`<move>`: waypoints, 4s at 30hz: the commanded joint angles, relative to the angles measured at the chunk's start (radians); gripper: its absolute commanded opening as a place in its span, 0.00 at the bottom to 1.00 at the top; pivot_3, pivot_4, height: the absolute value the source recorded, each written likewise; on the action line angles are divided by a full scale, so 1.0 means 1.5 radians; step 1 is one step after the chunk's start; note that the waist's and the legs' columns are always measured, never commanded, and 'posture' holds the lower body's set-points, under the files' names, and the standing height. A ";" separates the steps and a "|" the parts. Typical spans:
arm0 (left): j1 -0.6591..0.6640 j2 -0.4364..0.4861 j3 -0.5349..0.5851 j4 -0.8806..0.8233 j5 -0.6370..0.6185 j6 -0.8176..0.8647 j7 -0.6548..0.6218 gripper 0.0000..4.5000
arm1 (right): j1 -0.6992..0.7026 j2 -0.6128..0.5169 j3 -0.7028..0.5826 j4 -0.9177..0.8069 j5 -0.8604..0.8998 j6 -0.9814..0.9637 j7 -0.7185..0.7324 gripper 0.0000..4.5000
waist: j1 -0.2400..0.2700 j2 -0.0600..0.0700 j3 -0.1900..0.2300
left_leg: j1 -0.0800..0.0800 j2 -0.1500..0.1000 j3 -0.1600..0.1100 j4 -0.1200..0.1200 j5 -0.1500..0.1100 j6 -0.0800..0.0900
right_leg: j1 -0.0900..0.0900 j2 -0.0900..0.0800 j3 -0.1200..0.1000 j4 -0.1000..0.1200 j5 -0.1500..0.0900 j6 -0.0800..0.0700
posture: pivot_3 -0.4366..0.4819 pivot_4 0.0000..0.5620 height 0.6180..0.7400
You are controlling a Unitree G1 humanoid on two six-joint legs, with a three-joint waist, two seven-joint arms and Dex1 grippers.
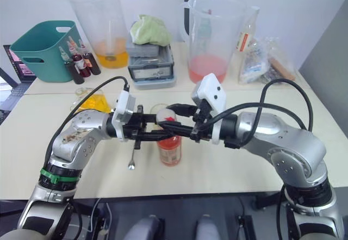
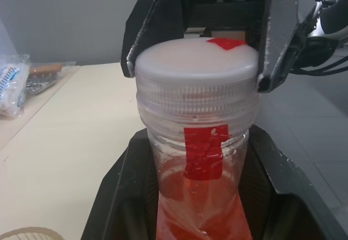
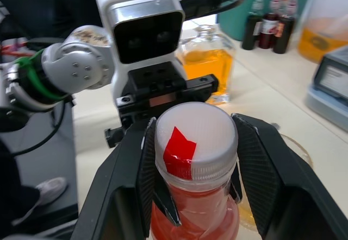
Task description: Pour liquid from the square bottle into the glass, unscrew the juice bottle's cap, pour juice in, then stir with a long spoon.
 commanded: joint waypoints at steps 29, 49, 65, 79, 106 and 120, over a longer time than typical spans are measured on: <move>-0.011 0.005 -0.007 0.022 -0.001 -0.030 -0.037 0.32 | -0.215 0.055 -0.038 0.248 -0.040 0.033 0.391 0.99 | 0.001 0.000 0.000 | -0.001 0.000 -0.001 0.000 0.000 -0.001 | -0.003 -0.001 0.000 0.003 0.000 0.000 | 0.48 0.27 1.00; -0.018 -0.001 -0.014 0.031 -0.006 -0.018 -0.039 0.32 | 0.026 0.127 -0.135 -0.184 0.075 0.244 -0.289 0.99 | 0.000 0.000 0.000 | 0.000 -0.001 -0.001 0.000 0.000 0.000 | -0.002 -0.001 0.000 0.003 0.000 0.000 | 0.48 0.27 1.00; -0.021 0.002 -0.012 0.030 -0.006 -0.018 -0.042 0.32 | 0.028 0.128 -0.108 -0.175 0.091 0.226 -0.337 0.74 | 0.000 0.000 0.000 | 0.000 -0.001 -0.001 0.000 0.000 0.000 | -0.002 -0.001 0.000 0.003 0.000 0.000 | 0.48 0.27 1.00; -0.019 0.006 -0.014 0.029 -0.002 -0.018 -0.044 0.32 | 0.017 0.089 -0.095 -0.080 0.084 0.134 -0.133 0.39 | -0.001 0.000 0.000 | 0.000 -0.001 -0.001 0.000 0.000 0.000 | -0.002 -0.001 0.000 0.003 0.000 0.000 | 0.48 0.27 1.00; -0.004 0.011 -0.011 0.009 -0.003 -0.017 -0.033 0.32 | -0.161 0.061 -0.057 0.097 -0.032 0.088 0.265 0.99 | -0.003 0.000 0.000 | -0.002 0.000 -0.001 0.000 0.000 0.000 | -0.002 -0.001 -0.001 0.000 0.001 0.000 | 0.48 0.27 1.00; -0.008 0.010 -0.016 0.020 -0.009 -0.016 -0.046 0.32 | 0.027 0.160 -0.131 -0.187 -0.004 0.234 -0.242 0.99 | 0.000 0.000 0.000 | -0.002 0.000 0.000 0.000 0.000 0.000 | -0.003 -0.001 0.000 0.001 0.001 0.000 | 0.48 0.27 1.00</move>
